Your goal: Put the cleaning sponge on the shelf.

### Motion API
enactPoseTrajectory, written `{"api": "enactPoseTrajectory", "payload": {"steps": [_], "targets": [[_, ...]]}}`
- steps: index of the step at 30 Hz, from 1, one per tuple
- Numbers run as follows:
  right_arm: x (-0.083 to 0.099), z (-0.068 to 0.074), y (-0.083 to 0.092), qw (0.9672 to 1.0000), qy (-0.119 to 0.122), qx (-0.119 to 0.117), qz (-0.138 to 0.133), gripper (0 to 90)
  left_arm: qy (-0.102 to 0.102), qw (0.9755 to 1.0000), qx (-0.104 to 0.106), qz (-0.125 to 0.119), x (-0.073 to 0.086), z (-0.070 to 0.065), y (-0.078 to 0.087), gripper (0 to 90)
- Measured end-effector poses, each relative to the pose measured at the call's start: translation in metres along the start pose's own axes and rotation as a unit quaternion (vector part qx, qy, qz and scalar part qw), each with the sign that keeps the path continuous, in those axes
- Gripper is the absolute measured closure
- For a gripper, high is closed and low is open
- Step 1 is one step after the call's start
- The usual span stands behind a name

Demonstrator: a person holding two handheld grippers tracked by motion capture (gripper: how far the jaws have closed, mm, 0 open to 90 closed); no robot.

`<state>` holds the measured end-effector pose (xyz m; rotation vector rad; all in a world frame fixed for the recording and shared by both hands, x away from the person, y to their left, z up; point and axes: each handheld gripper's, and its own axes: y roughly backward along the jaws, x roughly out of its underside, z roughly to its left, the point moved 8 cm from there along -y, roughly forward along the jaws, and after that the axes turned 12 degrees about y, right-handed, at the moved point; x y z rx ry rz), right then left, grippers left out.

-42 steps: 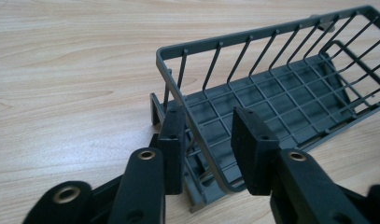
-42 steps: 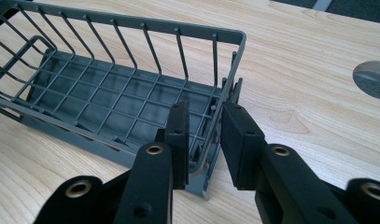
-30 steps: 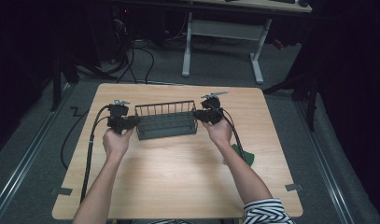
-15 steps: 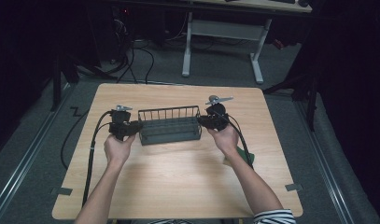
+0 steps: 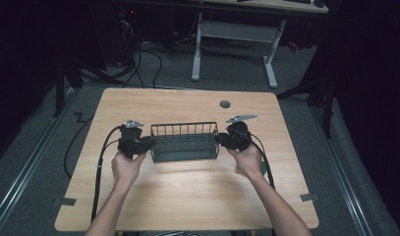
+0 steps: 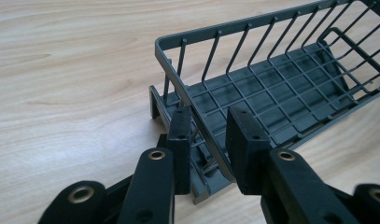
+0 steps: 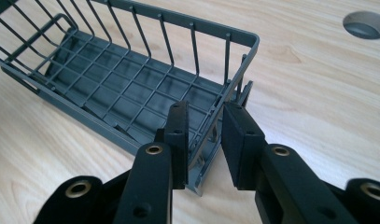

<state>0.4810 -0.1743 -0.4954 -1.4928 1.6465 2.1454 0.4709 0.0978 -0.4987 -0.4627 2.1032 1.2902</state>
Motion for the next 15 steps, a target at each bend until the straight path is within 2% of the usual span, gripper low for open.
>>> {"api": "enactPoseTrajectory", "payload": {"steps": [3, 8, 13, 15], "targets": [[0.008, 0.003, 0.008, 1.0, 0.002, -0.002, -0.005, 72.9, 0.001, 0.9999, 0.011, -0.003, 0.008, -0.006, 0.004, 71.4], [0.014, 0.007, 0.015, 1.0, 0.007, -0.001, -0.002, 72.4, -0.004, 0.9999, 0.011, -0.003, 0.013, -0.01, 0.007, 71.4], [0.022, 0.012, 0.022, 0.9999, 0.002, -0.009, -0.01, 71.6, -0.005, 0.9998, 0.016, -0.004, 0.02, -0.015, 0.011, 71.3], [0.024, 0.014, 0.025, 0.9999, 0.013, -0.003, -0.005, 71.5, -0.006, 0.9998, 0.016, -0.004, 0.022, -0.017, 0.013, 71.3]]}}
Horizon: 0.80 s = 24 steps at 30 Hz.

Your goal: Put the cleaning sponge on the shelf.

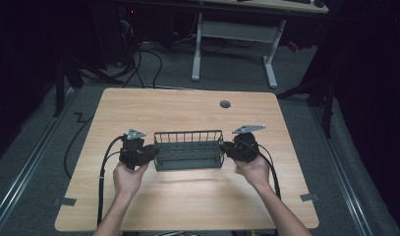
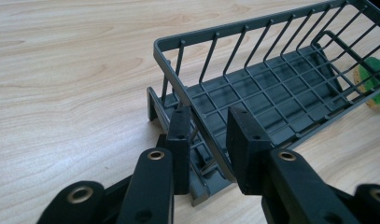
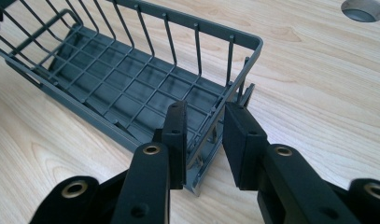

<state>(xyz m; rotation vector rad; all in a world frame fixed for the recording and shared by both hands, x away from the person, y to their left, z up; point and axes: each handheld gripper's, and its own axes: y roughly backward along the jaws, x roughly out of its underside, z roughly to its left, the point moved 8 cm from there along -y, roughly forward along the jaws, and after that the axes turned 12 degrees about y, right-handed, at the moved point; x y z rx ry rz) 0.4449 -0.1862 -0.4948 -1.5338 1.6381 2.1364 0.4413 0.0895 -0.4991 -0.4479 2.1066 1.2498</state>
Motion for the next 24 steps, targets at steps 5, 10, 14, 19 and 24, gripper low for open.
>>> {"api": "enactPoseTrajectory", "payload": {"steps": [5, 10, 14, 19, 24], "targets": [[0.007, 0.003, 0.006, 0.9998, -0.012, -0.014, -0.011, 71.1, 0.001, 1.0, 0.009, 0.002, 0.007, -0.004, 0.005, 70.8], [0.01, 0.005, 0.008, 0.9998, -0.009, -0.011, -0.012, 68.8, -0.004, 0.9999, 0.011, 0.002, 0.01, -0.007, 0.007, 69.7], [0.014, 0.002, 0.011, 0.9988, -0.033, -0.019, -0.029, 55.7, 0.013, 0.999, 0.035, -0.022, 0.009, -0.004, 0.01, 47.4], [0.017, -0.005, 0.024, 0.9973, -0.048, -0.005, -0.055, 50.5, 0.022, 0.998, 0.041, -0.043, 0.01, 0.003, 0.016, 35.6], [0.029, -0.018, 0.036, 0.9951, -0.063, 0.026, -0.072, 47.3, 0.031, 0.9965, 0.043, -0.065, 0.015, 0.014, 0.024, 31.2]]}}
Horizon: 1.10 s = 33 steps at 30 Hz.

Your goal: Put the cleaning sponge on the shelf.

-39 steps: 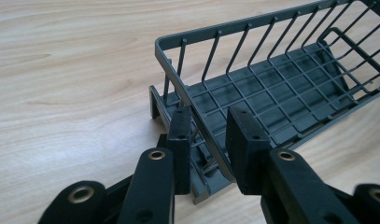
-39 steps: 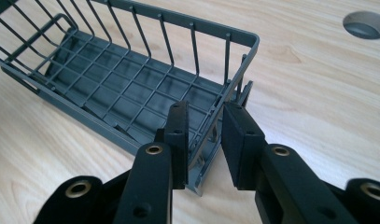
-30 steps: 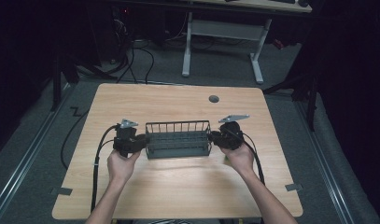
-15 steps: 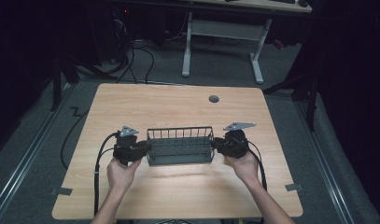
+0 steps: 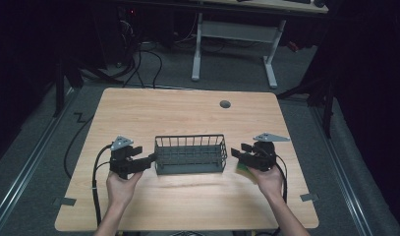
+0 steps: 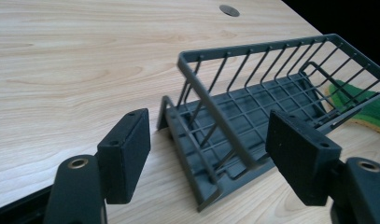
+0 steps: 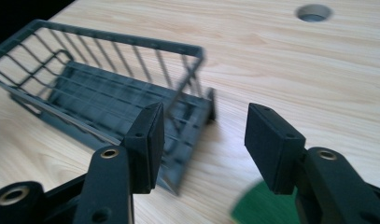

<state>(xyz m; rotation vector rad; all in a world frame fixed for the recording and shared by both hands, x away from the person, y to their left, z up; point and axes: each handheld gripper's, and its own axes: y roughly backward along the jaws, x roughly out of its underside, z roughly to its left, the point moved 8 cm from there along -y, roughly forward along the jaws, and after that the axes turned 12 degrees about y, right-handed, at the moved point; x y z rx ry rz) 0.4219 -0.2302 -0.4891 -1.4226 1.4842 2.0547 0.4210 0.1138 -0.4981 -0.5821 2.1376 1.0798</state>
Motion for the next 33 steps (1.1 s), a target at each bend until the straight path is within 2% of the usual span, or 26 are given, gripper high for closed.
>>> {"api": "enactPoseTrajectory", "payload": {"steps": [1, 2, 3, 5, 6, 7, 8, 10, 11, 13, 16, 17, 21, 22, 23, 28, 33], "targets": [[0.001, -0.005, 0.004, 0.9996, 0.01, 0.014, -0.023, 46.3, 0.001, 1.0, -0.003, -0.001, 0.001, 0.002, 0.001, 31.1], [0.003, -0.008, 0.007, 0.999, 0.014, 0.024, -0.034, 45.9, 0.0, 1.0, -0.008, -0.006, 0.002, 0.005, 0.003, 30.7], [0.01, -0.015, 0.012, 0.9988, 0.004, 0.031, -0.038, 42.4, -0.001, 0.9999, -0.012, -0.011, 0.003, 0.009, 0.005, 31.0], [0.012, -0.018, 0.014, 0.9987, 0.004, 0.032, -0.04, 41.4, 0.001, 0.9997, -0.018, -0.016, 0.005, 0.015, 0.007, 31.2], [0.02, -0.025, 0.017, 0.998, 0.012, 0.044, -0.045, 38.8, 0.003, 0.9997, -0.02, -0.015, 0.007, 0.018, 0.008, 31.3], [0.024, -0.028, 0.019, 0.9978, 0.015, 0.05, -0.042, 37.2, 0.005, 0.9995, -0.024, -0.019, 0.01, 0.025, 0.009, 31.4], [0.024, -0.028, 0.019, 0.9978, 0.015, 0.05, -0.042, 37.2, 0.005, 0.9995, -0.024, -0.019, 0.01, 0.025, 0.009, 31.6], [0.034, -0.034, 0.021, 0.9977, 0.015, 0.057, -0.032, 35.1, 0.005, 0.9991, -0.038, -0.018, 0.016, 0.034, 0.008, 31.7], [0.043, -0.04, 0.022, 0.9979, 0.008, 0.058, -0.027, 32.8, 0.007, 0.9986, -0.051, -0.014, 0.022, 0.042, 0.006, 31.8], [0.048, -0.043, 0.022, 0.9979, 0.007, 0.059, -0.024, 31.9, 0.008, 0.9984, -0.054, -0.012, 0.025, 0.046, 0.005, 31.9], [0.063, -0.049, 0.022, 0.9977, 0.013, 0.066, -0.009, 28.1, 0.007, 0.9964, -0.084, -0.003, 0.036, 0.063, 0.0, 32.1], [0.063, -0.049, 0.022, 0.9977, 0.013, 0.066, -0.009, 28.1, 0.007, 0.9964, -0.084, -0.003, 0.036, 0.063, 0.0, 32.1], [0.073, -0.053, 0.024, 0.9972, 0.009, 0.074, -0.006, 26.7, 0.005, 0.993, -0.118, 0.009, 0.046, 0.078, -0.005, 32.1], [0.078, -0.052, 0.024, 0.9974, 0.006, 0.072, -0.003, 25.8, 0.002, 0.9911, -0.132, 0.014, 0.049, 0.083, -0.007, 32.1], [0.078, -0.052, 0.024, 0.9974, 0.006, 0.072, -0.003, 25.8, 0.002, 0.9911, -0.132, 0.014, 0.049, 0.083, -0.007, 32.1], [0.089, -0.053, 0.021, 0.9976, 0.011, 0.068, 0.008, 21.6, -0.003, 0.9875, -0.156, 0.022, 0.056, 0.094, -0.013, 32.0], [0.089, -0.053, 0.015, 0.9978, 0.018, 0.063, 0.01, 19.5, -0.012, 0.9866, -0.162, 0.017, 0.057, 0.095, -0.014, 31.9]]}}
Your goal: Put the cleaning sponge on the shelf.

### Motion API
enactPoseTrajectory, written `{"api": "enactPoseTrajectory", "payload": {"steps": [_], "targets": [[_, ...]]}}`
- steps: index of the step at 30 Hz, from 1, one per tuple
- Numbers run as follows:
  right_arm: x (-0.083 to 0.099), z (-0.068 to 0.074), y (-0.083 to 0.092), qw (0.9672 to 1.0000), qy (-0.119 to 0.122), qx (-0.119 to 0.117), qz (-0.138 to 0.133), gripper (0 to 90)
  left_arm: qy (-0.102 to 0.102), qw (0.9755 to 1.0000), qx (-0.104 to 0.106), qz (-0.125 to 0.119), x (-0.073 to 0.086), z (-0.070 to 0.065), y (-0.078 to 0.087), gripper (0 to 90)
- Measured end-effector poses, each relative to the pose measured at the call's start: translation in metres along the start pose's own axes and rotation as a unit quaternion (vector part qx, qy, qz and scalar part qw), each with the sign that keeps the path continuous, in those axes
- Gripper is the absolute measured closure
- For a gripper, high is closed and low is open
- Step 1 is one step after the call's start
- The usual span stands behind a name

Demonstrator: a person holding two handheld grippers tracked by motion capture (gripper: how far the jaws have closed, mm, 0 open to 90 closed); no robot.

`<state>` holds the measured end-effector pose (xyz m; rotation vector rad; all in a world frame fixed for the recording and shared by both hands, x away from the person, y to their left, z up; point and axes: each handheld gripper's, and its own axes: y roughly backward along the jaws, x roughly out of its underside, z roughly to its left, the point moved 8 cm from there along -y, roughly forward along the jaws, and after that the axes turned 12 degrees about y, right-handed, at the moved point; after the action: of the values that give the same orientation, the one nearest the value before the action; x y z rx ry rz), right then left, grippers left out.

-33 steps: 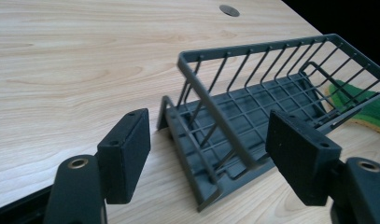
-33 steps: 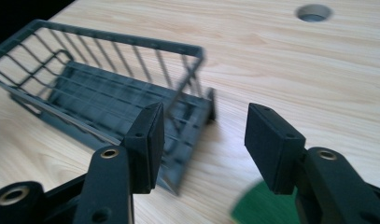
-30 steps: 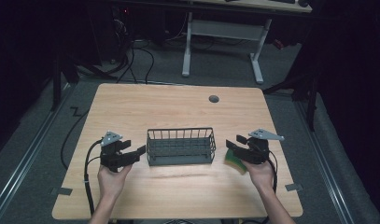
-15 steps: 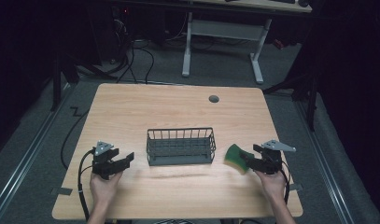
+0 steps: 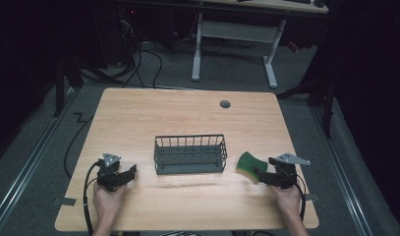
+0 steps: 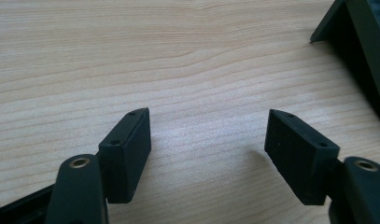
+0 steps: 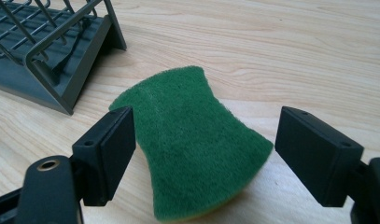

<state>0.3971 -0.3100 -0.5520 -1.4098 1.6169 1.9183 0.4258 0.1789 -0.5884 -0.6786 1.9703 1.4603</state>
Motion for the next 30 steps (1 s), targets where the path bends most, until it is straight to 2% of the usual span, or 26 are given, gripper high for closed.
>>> {"api": "enactPoseTrajectory", "payload": {"steps": [2, 5, 8, 10, 15, 16, 23, 30], "targets": [[-0.002, 0.002, -0.008, 0.9998, 0.015, -0.004, 0.009, 17.0, -0.005, 1.0, -0.002, -0.003, 0.0, 0.0, 0.0, 31.6], [-0.003, 0.003, -0.014, 0.9997, 0.021, -0.006, 0.009, 16.0, -0.015, 0.9999, -0.007, 0.0, 0.001, -0.001, -0.001, 31.0], [0.0, 0.002, -0.023, 0.9991, 0.028, -0.016, 0.028, 12.8, -0.025, 0.9996, -0.014, 0.001, 0.002, -0.003, -0.002, 29.8], [-0.001, 0.003, -0.027, 0.9984, 0.037, -0.022, 0.036, 10.8, -0.023, 0.9996, -0.014, 0.001, 0.001, -0.002, -0.002, 29.7], [-0.006, 0.006, -0.03, 0.9971, 0.06, -0.032, 0.033, 9.9, -0.024, 0.9996, -0.014, 0.001, 0.002, -0.003, -0.002, 29.7], [-0.003, 0.007, -0.033, 0.9951, 0.072, -0.042, 0.053, 7.6, -0.024, 0.9996, -0.014, 0.001, 0.002, -0.003, -0.002, 29.6], [-0.001, 0.008, -0.039, 0.9908, 0.095, -0.051, 0.082, 9.8, -0.024, 0.9996, -0.015, 0.001, 0.002, -0.003, -0.002, 29.6], [0.0, 0.007, -0.038, 0.9894, 0.104, -0.062, 0.081, 16.8, -0.024, 0.9996, -0.015, 0.002, 0.002, -0.003, -0.002, 29.6]]}}
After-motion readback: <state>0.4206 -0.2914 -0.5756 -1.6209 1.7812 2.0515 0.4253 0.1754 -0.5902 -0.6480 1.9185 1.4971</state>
